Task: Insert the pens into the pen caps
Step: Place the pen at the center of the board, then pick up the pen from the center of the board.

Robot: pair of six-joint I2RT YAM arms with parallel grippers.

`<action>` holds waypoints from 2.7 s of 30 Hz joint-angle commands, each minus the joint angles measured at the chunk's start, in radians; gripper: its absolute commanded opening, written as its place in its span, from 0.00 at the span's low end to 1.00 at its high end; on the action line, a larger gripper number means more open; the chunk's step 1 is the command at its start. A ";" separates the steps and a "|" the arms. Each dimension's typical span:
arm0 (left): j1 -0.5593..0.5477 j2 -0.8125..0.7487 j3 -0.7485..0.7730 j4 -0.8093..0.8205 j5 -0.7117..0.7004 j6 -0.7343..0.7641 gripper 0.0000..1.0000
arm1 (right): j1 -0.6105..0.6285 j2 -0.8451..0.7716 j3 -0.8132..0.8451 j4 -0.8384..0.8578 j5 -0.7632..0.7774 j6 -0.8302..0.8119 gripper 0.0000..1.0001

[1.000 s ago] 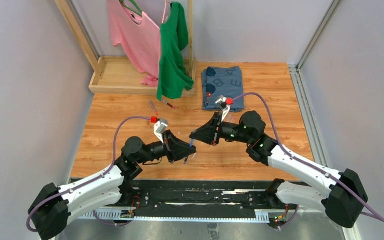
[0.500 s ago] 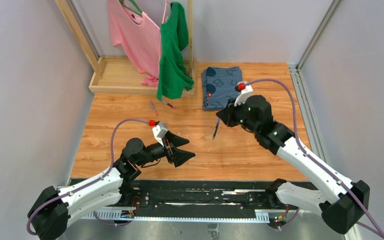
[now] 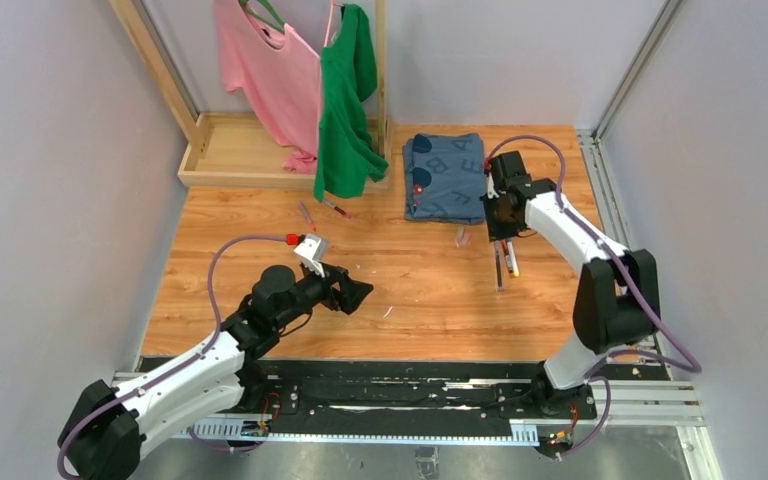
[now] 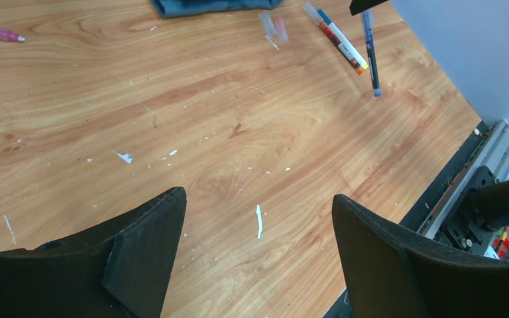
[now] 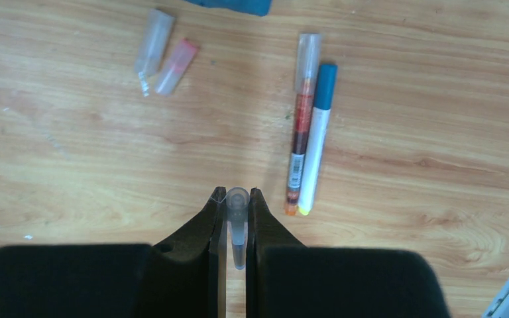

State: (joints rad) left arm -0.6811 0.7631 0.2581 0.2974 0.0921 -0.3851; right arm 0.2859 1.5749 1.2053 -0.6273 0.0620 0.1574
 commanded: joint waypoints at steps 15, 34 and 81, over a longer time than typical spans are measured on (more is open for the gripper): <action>0.098 -0.048 0.112 -0.206 -0.199 -0.057 0.88 | -0.143 0.276 0.169 -0.009 -0.139 -0.046 0.27; 0.277 0.336 0.313 -0.220 -0.438 -0.066 0.80 | -0.171 -0.206 -0.125 0.181 -0.324 0.029 0.44; 0.513 1.175 0.926 -0.483 -0.351 -0.065 0.16 | -0.172 -0.482 -0.322 0.288 -0.645 0.108 0.41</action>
State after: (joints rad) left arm -0.1997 1.9160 1.1786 -0.1734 -0.3183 -0.4355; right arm 0.1280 1.1198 0.9012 -0.3592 -0.5579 0.2459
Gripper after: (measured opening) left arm 0.232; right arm 0.407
